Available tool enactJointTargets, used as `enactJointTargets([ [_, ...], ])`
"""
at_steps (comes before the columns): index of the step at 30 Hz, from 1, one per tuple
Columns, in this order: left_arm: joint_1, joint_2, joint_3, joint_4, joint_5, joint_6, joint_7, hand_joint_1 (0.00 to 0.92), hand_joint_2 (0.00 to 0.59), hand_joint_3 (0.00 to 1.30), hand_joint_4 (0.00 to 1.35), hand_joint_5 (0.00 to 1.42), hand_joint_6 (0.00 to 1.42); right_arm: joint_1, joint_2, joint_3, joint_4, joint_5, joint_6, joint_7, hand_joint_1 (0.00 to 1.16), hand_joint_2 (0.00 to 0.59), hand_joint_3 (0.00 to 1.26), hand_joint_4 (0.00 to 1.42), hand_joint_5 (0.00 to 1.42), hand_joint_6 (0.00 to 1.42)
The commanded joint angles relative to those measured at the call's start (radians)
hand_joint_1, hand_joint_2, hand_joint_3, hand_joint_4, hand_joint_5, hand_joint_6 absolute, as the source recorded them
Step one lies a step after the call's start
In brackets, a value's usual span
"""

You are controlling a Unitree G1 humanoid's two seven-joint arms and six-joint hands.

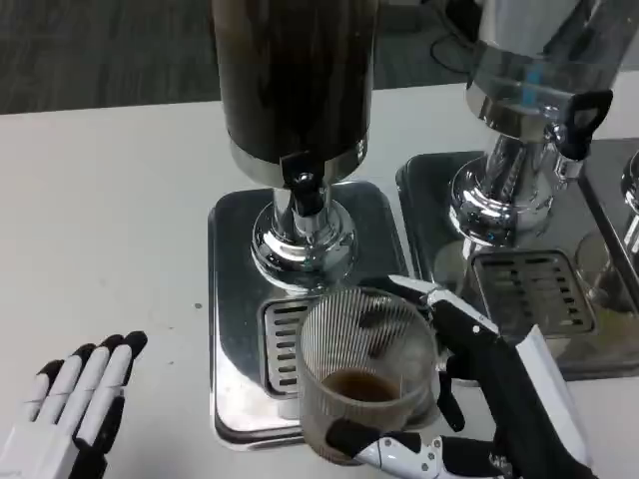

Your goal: Grasp the cup under the faucet to collect the drink, then remove the cup.

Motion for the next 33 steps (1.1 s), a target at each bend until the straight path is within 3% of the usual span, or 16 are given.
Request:
enactJointTargets([
  [1,0.025,-0.013,0.005,-0.03,0.003,0.018,-0.004,0.0,0.119,0.0,0.0,0.0,0.0,-0.006,-0.003,-0.005,-0.05,0.023,-0.019,0.025,0.96,0.147,0.41,0.69,0.97,1.42],
  [9,0.012,-0.029,-0.003,-0.023,0.003,0.029,0.0,0.0,0.121,0.0,0.0,0.0,0.0,-0.011,0.013,-0.017,-0.04,0.025,-0.013,0.035,0.96,0.145,0.41,0.69,0.97,1.4],
  [21,-0.016,-0.019,-0.004,-0.003,0.002,0.024,0.002,0.0,0.123,0.0,0.0,0.0,0.0,-0.019,0.035,-0.021,-0.031,0.014,-0.007,0.033,0.95,0.146,0.41,0.69,0.97,1.4],
  [33,-0.022,-0.009,-0.009,0.0,0.026,0.015,0.018,0.0,0.13,0.0,0.0,0.0,0.0,-0.013,0.034,-0.027,-0.017,0.018,-0.013,0.034,0.95,0.146,0.41,0.69,0.97,1.4],
])
